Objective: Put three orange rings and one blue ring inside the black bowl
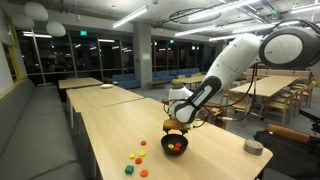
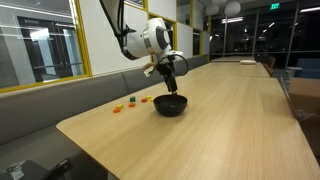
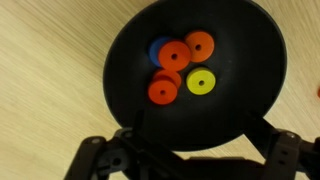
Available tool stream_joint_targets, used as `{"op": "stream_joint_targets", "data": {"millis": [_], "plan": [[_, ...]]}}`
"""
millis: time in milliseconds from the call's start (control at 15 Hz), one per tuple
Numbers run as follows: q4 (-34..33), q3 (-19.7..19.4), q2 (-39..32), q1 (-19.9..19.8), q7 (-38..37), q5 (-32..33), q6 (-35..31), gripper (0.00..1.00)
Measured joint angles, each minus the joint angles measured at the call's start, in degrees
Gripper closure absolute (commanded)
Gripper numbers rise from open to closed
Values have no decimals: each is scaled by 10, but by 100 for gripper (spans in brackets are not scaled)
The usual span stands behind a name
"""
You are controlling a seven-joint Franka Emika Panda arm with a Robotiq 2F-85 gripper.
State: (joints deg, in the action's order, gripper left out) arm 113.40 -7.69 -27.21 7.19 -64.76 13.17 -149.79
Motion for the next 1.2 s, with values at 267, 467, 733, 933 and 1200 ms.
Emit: {"op": "stream_joint_targets", "data": {"millis": [267, 467, 733, 933, 1200], "plan": [[6, 0, 61, 0, 60, 0, 48, 0], [29, 7, 144, -7, 136, -2, 111, 0], [70, 23, 267, -23, 254, -25, 219, 0], [91, 33, 358, -37, 330, -42, 328, 0], [106, 45, 456, -57, 381, -46, 454, 0]]}}
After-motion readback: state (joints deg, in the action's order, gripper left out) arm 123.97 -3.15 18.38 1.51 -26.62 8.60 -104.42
